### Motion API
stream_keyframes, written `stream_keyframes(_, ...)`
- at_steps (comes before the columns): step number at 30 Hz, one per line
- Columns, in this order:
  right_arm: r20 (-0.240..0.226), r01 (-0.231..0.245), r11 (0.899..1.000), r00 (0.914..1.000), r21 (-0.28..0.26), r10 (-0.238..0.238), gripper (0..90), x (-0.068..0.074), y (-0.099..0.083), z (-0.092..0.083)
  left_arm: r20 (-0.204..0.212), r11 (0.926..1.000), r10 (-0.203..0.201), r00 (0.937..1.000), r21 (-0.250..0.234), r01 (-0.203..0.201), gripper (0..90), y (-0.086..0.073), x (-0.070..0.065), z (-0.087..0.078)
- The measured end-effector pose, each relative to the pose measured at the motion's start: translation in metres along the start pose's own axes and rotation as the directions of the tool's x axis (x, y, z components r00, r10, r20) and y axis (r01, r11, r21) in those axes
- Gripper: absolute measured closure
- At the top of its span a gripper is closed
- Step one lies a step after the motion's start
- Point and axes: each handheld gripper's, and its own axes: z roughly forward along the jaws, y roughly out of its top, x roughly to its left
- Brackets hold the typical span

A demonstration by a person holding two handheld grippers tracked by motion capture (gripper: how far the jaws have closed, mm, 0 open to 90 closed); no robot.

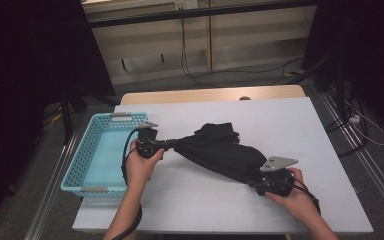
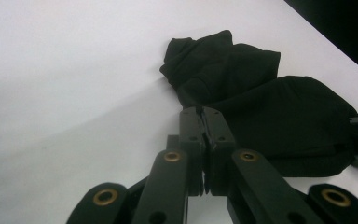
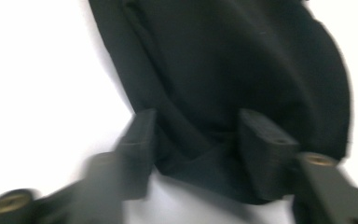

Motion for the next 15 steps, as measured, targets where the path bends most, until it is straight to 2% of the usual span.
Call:
stream_keyframes(4, -0.025, -0.058, 0.998, 0.9980, -0.027, 0.057, 84.5, -0.012, -0.001, -0.009, -0.002, 1.0000, 0.001, 1.0000, 0.009, -0.001, 87.7, -0.001, 0.000, 0.002)
stream_keyframes(7, -0.015, -0.090, 0.992, 0.9959, -0.084, 0.089, 86.4, -0.021, -0.001, -0.022, -0.005, 0.9999, 0.000, 1.0000, 0.014, 0.000, 87.7, -0.002, 0.001, 0.003)
stream_keyframes(8, -0.015, -0.113, 0.987, 0.9936, -0.112, 0.112, 86.7, -0.025, 0.000, -0.027, -0.004, 0.9999, 0.001, 1.0000, 0.014, -0.001, 87.8, -0.002, 0.001, 0.003)
stream_keyframes(10, 0.017, -0.152, 0.974, 0.9875, -0.167, 0.157, 87.1, -0.033, 0.001, -0.038, 0.006, 0.9999, 0.005, 1.0000, 0.013, -0.005, 87.8, -0.002, 0.000, 0.004)
stream_keyframes(12, 0.028, -0.186, 0.958, 0.9800, -0.219, 0.197, 87.3, -0.040, 0.002, -0.046, 0.008, 0.9998, 0.015, 0.9999, 0.014, -0.015, 87.8, -0.001, -0.002, 0.006)
stream_keyframes(15, 0.046, -0.209, 0.945, 0.9726, -0.250, 0.228, 87.4, -0.045, 0.003, -0.049, 0.006, 0.9995, 0.025, 0.9997, 0.020, -0.025, 87.6, -0.001, -0.005, 0.010)
